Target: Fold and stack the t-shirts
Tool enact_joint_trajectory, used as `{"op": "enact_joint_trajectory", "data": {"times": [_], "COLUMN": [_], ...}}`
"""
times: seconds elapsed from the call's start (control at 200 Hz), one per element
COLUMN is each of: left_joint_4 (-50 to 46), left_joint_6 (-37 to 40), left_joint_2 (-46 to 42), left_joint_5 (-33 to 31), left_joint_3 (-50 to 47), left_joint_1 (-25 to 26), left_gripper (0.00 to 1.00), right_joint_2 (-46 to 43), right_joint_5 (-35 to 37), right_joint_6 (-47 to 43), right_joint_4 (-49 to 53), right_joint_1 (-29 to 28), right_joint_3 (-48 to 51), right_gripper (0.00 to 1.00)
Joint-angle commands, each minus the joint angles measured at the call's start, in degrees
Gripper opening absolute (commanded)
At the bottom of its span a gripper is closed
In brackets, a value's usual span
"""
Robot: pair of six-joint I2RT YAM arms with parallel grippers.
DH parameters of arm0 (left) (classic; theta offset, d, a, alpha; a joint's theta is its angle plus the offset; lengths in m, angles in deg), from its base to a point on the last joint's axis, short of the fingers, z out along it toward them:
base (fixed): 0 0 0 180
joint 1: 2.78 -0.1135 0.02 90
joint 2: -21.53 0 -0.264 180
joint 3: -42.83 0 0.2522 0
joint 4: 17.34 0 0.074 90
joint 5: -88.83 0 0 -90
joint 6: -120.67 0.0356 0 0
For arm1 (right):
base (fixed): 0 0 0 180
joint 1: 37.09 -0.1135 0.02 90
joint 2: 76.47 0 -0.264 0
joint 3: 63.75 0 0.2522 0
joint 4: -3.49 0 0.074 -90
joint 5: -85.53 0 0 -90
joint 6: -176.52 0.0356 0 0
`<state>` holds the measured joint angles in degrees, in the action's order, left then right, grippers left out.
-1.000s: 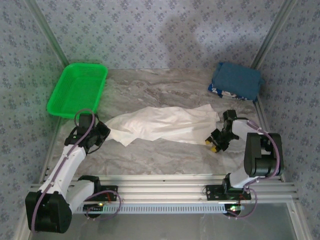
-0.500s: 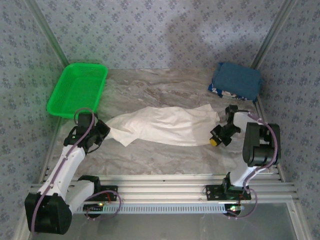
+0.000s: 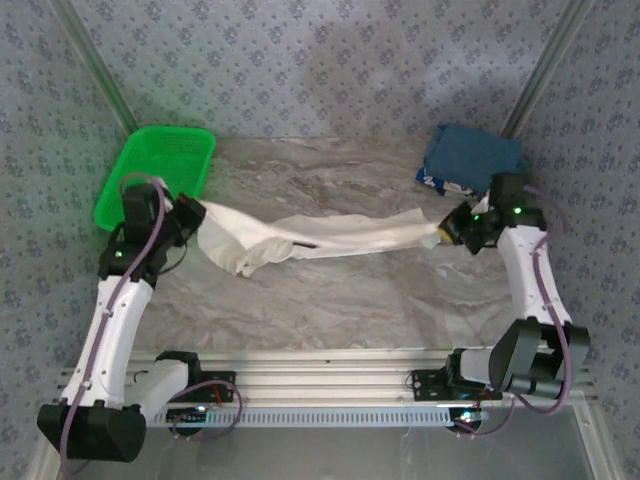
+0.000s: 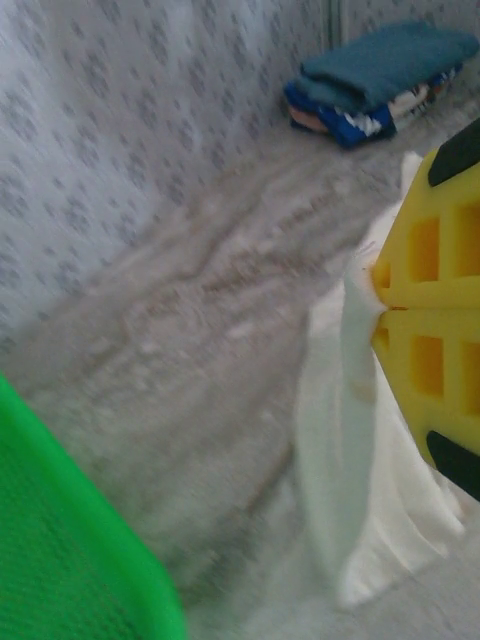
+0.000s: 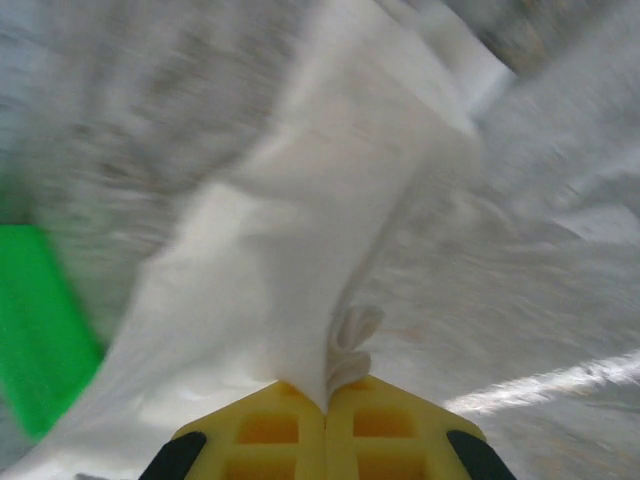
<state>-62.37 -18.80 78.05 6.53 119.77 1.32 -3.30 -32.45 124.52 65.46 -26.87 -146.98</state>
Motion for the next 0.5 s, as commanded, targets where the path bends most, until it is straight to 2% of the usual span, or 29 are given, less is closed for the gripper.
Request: {"op": "enact_joint_trajectory", "data": {"times": [0.0,0.255,0.495], "left_joint_4": [0.5,1.1,-1.5], "left_joint_6": [2.5,5.0,4.3], "left_joint_2": [3.3,15.2,25.3], "left_joint_5": [3.4,7.6,11.5], "left_joint_3": [9.8,36.9,59.2], "left_joint_1": [-1.7,-2.1,-2.1], "left_gripper": [0.0,0.0,0.0], "right_joint_2": [-0.5,3.6,7.8], "right_joint_5": [-8.2,-17.6,-20.7], "right_joint_6": [-0.2,11.6,21.0], "right_joint_4": [2.2,-8.6,-15.9], "right_joint_1": [2.9,8.5,9.7], "right_joint_3": [-11.1,-31.7,-45.1], "right_gripper": [0.0,0.0,0.0]}}
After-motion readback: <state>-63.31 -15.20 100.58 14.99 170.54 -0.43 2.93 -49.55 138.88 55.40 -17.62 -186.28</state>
